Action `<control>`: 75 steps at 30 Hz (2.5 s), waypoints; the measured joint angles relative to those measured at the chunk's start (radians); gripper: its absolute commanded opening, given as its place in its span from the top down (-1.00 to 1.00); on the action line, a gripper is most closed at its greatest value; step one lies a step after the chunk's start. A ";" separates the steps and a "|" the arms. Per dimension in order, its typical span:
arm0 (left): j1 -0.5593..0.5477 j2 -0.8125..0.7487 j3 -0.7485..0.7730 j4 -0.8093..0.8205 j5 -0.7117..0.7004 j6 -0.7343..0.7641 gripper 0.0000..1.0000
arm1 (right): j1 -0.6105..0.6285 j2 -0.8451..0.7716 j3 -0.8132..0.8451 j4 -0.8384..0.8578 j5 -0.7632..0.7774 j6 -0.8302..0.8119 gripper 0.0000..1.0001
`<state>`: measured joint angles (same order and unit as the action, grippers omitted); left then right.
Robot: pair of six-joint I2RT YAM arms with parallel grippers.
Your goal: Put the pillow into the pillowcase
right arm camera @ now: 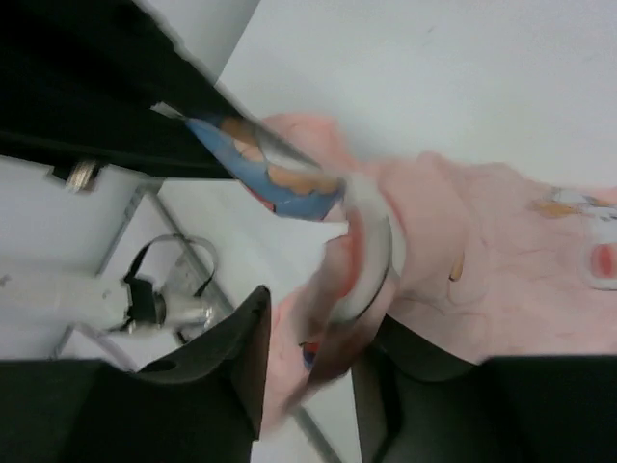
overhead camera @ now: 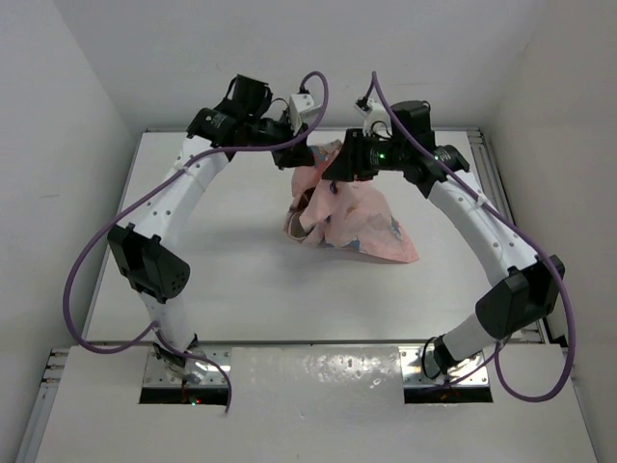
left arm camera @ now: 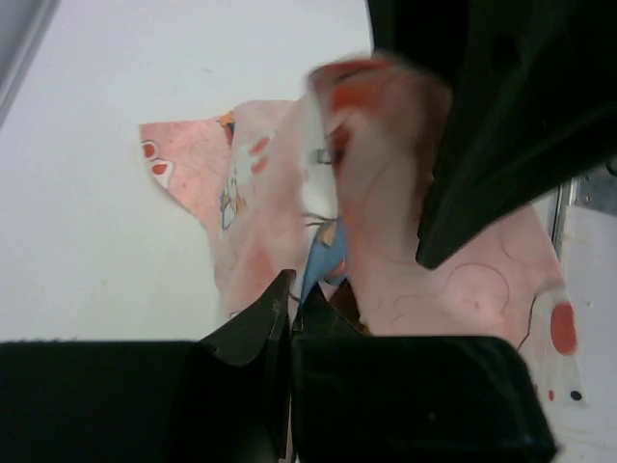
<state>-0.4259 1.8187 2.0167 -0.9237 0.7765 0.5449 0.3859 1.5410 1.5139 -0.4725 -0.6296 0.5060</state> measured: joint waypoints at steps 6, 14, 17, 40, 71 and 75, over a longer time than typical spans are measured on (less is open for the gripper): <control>0.000 0.000 0.105 0.031 -0.131 -0.144 1.00 | 0.000 0.063 0.128 -0.093 0.262 -0.032 -0.96; 0.000 0.002 0.143 0.037 -0.173 -0.231 1.00 | 0.064 -0.079 -0.106 0.024 0.455 -0.011 -0.96; 0.000 0.008 0.163 0.036 -0.175 -0.240 1.00 | 0.151 -0.172 -0.266 0.135 0.533 -0.034 -0.82; -0.001 0.037 0.248 -0.003 -0.347 -0.236 1.00 | 0.255 -0.150 -0.519 0.374 0.752 0.111 1.00; -0.108 0.011 0.822 -0.137 -0.828 0.063 1.00 | -0.004 -0.171 0.013 -0.057 0.146 -0.203 1.00; -0.107 0.034 0.821 -0.183 -0.796 0.045 1.00 | 0.021 -0.207 -0.167 0.053 0.147 -0.119 0.55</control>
<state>-0.5327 1.8526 2.8380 -1.1072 -0.0196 0.5896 0.4072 1.3342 1.3464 -0.4198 -0.4828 0.3870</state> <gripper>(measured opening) 0.005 0.120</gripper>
